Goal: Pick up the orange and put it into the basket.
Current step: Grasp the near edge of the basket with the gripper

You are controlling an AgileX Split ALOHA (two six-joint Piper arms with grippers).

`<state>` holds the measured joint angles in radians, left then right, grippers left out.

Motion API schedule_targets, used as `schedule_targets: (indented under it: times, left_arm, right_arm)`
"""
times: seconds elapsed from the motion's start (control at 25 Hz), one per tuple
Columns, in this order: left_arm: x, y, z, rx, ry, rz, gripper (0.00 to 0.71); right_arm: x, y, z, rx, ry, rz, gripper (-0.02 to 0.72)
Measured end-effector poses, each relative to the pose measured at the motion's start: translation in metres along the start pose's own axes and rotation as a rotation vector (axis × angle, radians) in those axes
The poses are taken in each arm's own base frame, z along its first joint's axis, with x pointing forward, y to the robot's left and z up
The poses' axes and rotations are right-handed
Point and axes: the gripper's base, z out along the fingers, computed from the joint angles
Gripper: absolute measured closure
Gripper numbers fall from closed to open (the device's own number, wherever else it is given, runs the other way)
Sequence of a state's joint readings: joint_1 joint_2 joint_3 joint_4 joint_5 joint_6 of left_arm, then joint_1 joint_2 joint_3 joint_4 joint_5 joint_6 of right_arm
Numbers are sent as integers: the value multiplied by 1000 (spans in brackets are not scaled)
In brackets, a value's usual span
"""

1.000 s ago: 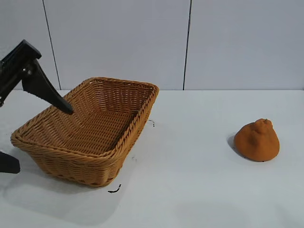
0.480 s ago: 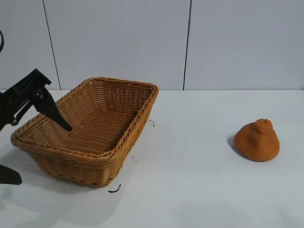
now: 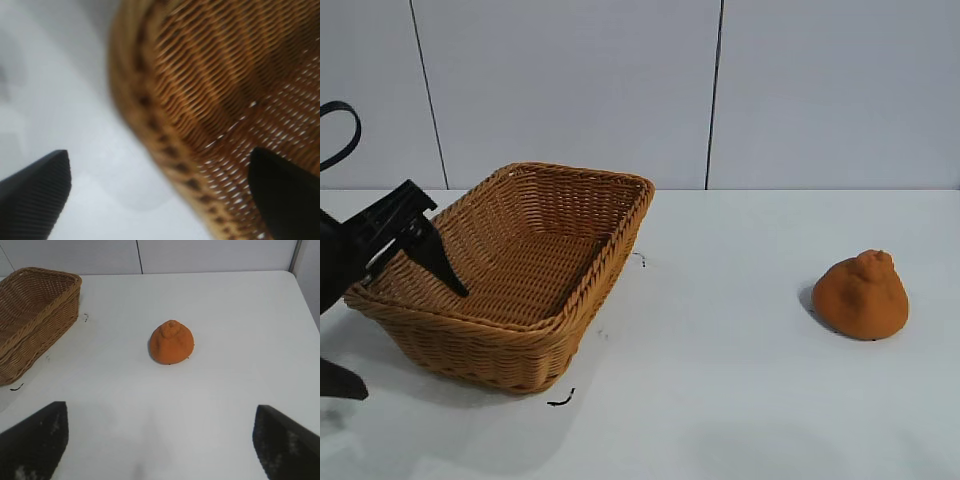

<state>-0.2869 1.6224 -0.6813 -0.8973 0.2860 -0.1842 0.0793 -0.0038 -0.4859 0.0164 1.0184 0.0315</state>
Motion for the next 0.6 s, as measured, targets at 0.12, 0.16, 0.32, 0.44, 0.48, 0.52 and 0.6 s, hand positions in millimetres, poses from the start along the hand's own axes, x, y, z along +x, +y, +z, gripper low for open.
schedule_targets:
  times: [0.12, 0.16, 0.32, 0.44, 0.48, 0.52, 0.6]
  left_arm:
    - [-5, -11, 6, 9, 19, 9, 22]
    - [-6, -13, 8, 9, 27, 10, 22]
    - [-7, -14, 8, 5, 31, 29, 23]
    - [-7, -12, 8, -7, 30, 52, 25]
    - [-7, -12, 8, -12, 28, 59, 25]
    - [-7, -11, 8, -18, 27, 64, 25]
    - [-7, -10, 8, -32, 23, 81, 25]
  right_arm:
    - [0, 0, 0, 0, 0, 0, 10]
    - [0, 0, 0, 0, 0, 0, 10]
    - [0, 0, 0, 0, 0, 0, 10]
    - [0, 0, 0, 0, 0, 0, 10]
    - [0, 0, 0, 0, 0, 0, 10]
    - [0, 0, 0, 0, 0, 0, 10]
    - [0, 0, 0, 0, 0, 0, 10]
